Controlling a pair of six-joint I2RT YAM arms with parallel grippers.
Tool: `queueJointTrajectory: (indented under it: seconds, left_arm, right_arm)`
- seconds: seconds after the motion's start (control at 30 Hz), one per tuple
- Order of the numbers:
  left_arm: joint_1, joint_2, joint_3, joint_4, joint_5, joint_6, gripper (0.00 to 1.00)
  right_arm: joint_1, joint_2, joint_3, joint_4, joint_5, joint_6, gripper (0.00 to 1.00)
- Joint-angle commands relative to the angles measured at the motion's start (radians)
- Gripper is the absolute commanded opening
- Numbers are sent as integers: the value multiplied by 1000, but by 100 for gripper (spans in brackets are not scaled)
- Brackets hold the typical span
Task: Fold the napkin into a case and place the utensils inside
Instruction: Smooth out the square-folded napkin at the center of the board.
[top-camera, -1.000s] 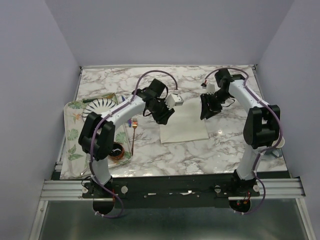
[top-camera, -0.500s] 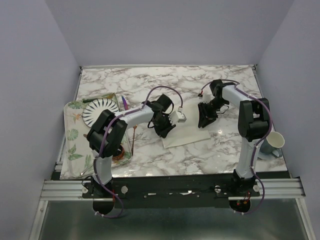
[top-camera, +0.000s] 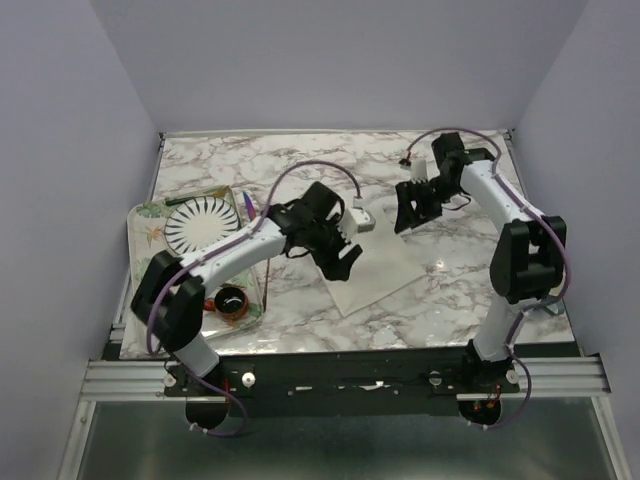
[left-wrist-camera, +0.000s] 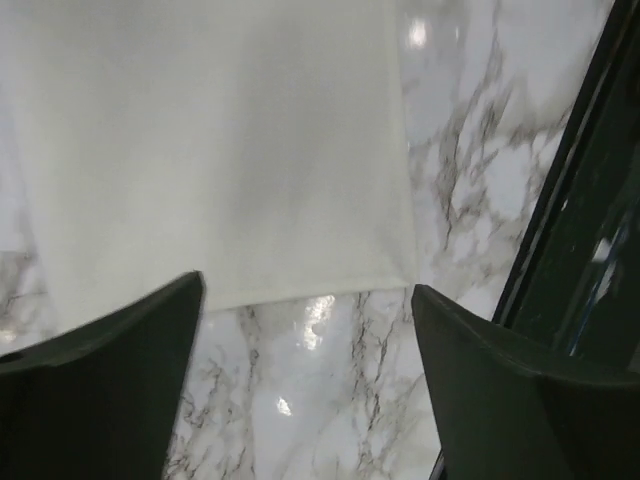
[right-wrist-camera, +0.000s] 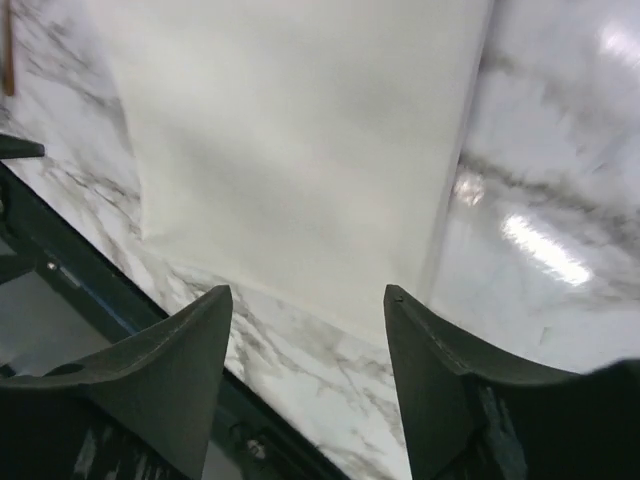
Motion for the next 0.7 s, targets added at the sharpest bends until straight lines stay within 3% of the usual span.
queueJointTrajectory:
  seconds: [0.0,0.03,0.1,0.17,0.23,0.3,0.33,0.37,0.47,0.5,0.57,0.67]
  left_arm:
    - [105,-247,94,175,28,-87,99]
    - [134,-261,116,221,23,-88,99]
    - [146,-284,133,271,-50,-99,99]
    - [145,-293,124,370,-95,-111,99]
    - [145,-295,83,476,-113,-81,99]
    - [150,-235,99,469,-115,-103,99]
    - [159,-206,164,379,-95,-152,99]
    - [200,-174,198,330,-17,-207,99]
    - [278,-94,132,415,262,-506,99]
    - [301,-77,104,451,294,-610,99]
    - [304,-63,46,542,342,-649,99]
    - [315,-16,27,590,364,-727,99]
  right_arm:
    - [4,-227,190,70,-83,-84,91]
    - [4,-256,195,105,-78,-69,100]
    - [4,-321,171,255,-69,-33,100]
    - [4,-338,123,457,21,104,100]
    - [3,-277,155,497,20,169,100]
    - [0,-184,250,404,-78,156,100]
    - [-8,-131,382,310,-195,79,100]
    - [-16,-35,417,179,-418,62,100]
    - [-13,10,314,257,-585,235,100]
    - [-10,4,257,313,-594,291,100]
    - [-2,-8,131,479,-600,407,100]
    - [29,27,98,539,-604,499,100]
